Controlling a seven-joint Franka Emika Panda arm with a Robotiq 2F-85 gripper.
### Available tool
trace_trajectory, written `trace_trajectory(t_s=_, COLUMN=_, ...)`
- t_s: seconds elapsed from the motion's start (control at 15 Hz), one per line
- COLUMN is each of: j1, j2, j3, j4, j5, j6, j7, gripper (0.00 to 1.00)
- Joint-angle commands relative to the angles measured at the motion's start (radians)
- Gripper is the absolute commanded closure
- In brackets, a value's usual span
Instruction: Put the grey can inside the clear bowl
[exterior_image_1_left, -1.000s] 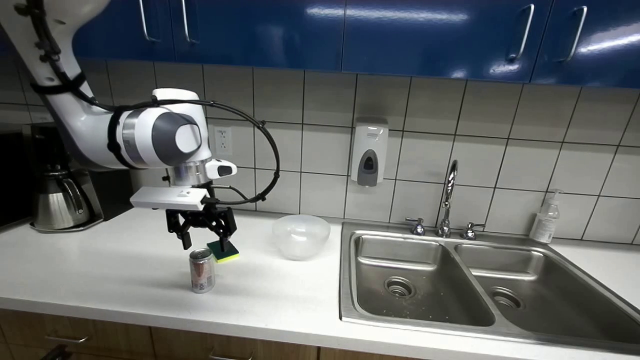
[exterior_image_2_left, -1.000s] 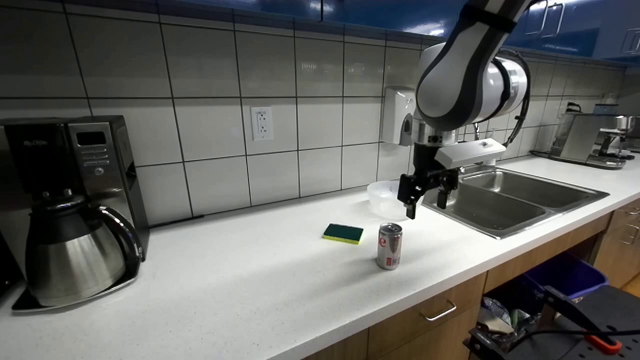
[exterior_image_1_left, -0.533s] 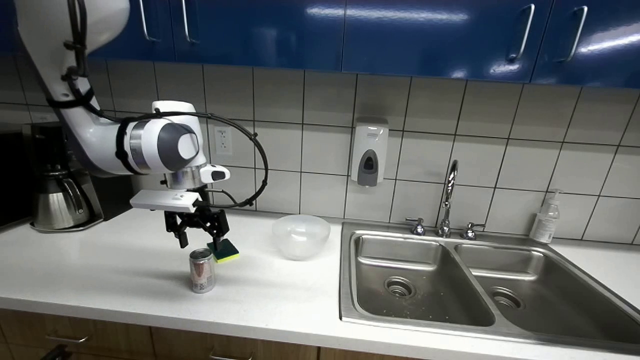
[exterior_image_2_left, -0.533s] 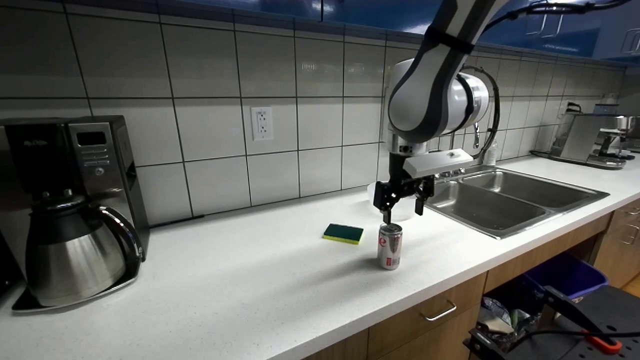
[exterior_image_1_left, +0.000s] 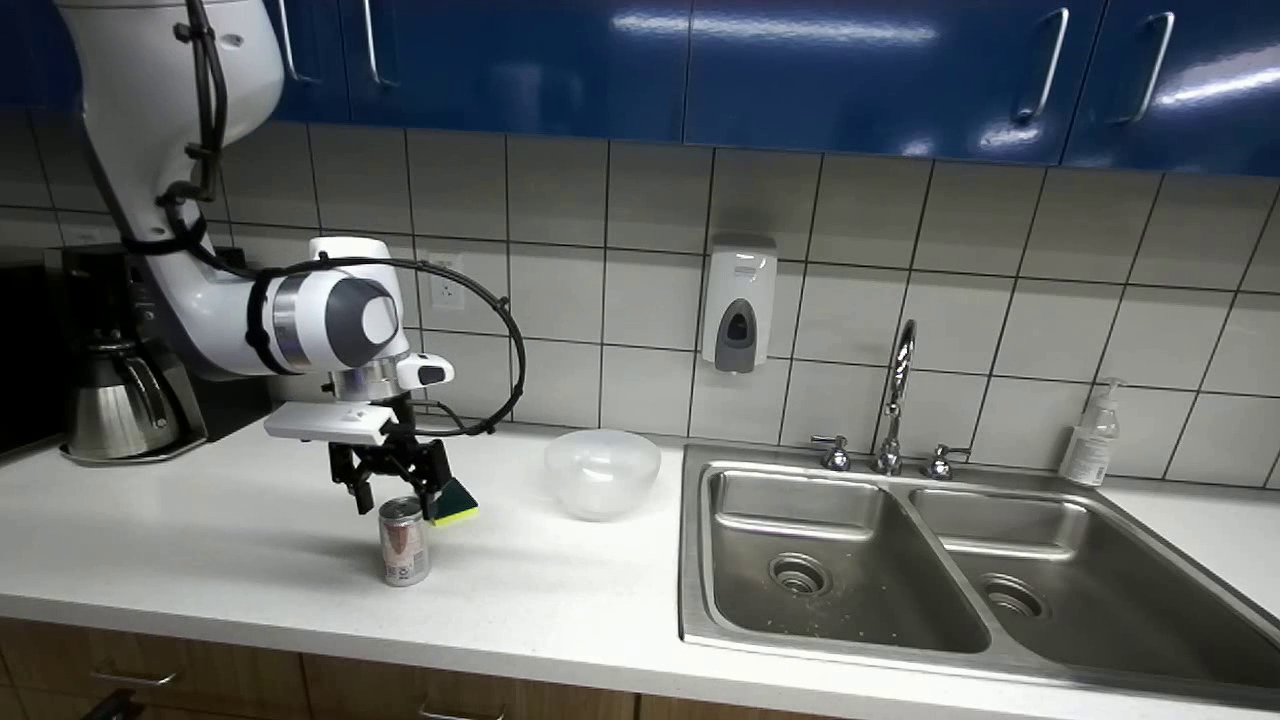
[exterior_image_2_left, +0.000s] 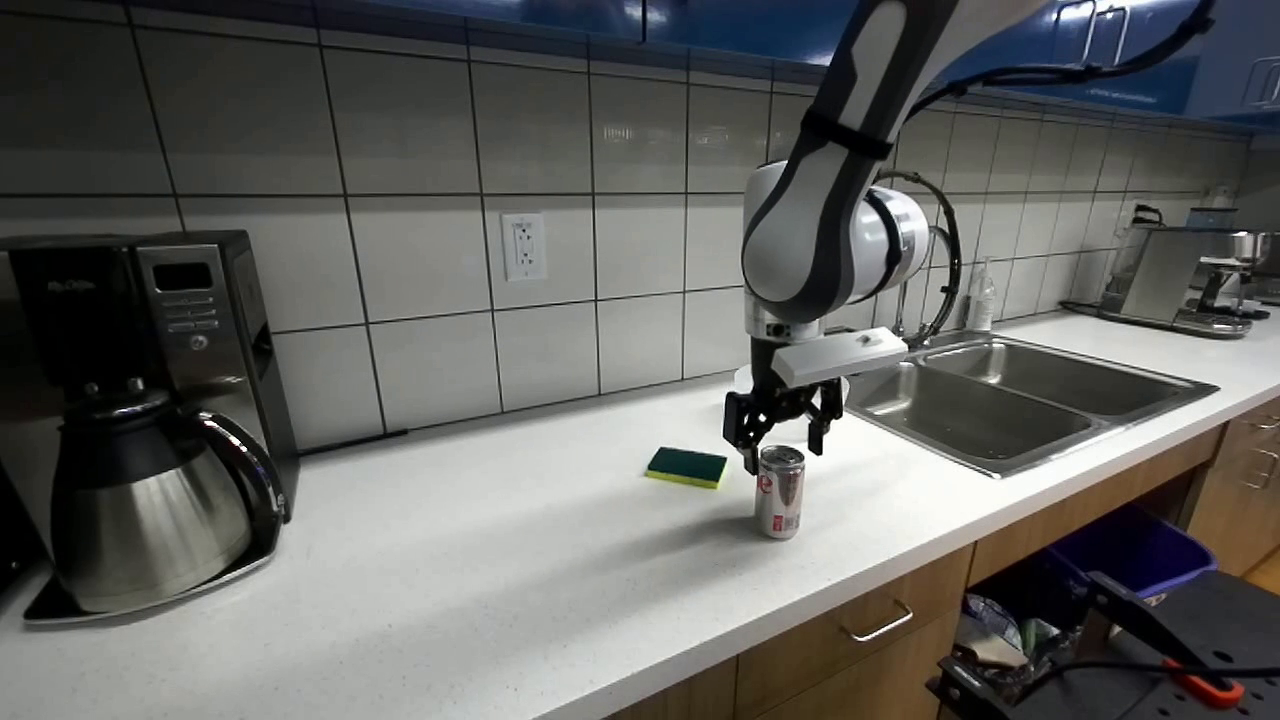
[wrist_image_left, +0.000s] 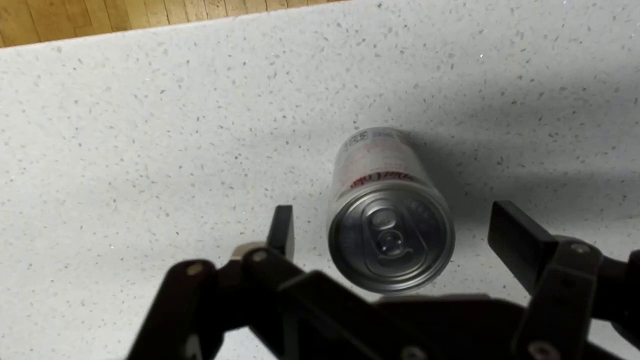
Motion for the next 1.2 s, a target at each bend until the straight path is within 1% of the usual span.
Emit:
trace_trajectory(t_s=0.0, j1=0.029, j2=0.034, j3=-0.018, j4=0.027, j5=-0.005, j6=0.016, j7=0.022, gripper=0.00)
trace_trajectory(t_s=0.4, j1=0.047, j2=0.065, j3=-0.046, j4=0.032, j5=-0.014, j6=0.044, j7=0.017, gripper=0.00)
trace_trajectory(t_s=0.73, j1=0.041, j2=0.080, j3=-0.051, j4=0.037, j5=0.000, j6=0.043, j7=0.001, gripper=0.00)
trace_trajectory(t_s=0.8, j1=0.041, j2=0.080, j3=-0.051, j4=0.036, j5=0.001, j6=0.048, j7=0.000, gripper=0.25)
trace_trajectory(t_s=0.87, j1=0.040, j2=0.079, j3=-0.049, j4=0.035, j5=0.002, j6=0.047, j7=-0.004, gripper=0.26)
trace_trajectory(t_s=1.13, j1=0.036, j2=0.075, j3=-0.043, j4=0.033, j5=0.007, j6=0.047, j7=-0.011, gripper=0.58)
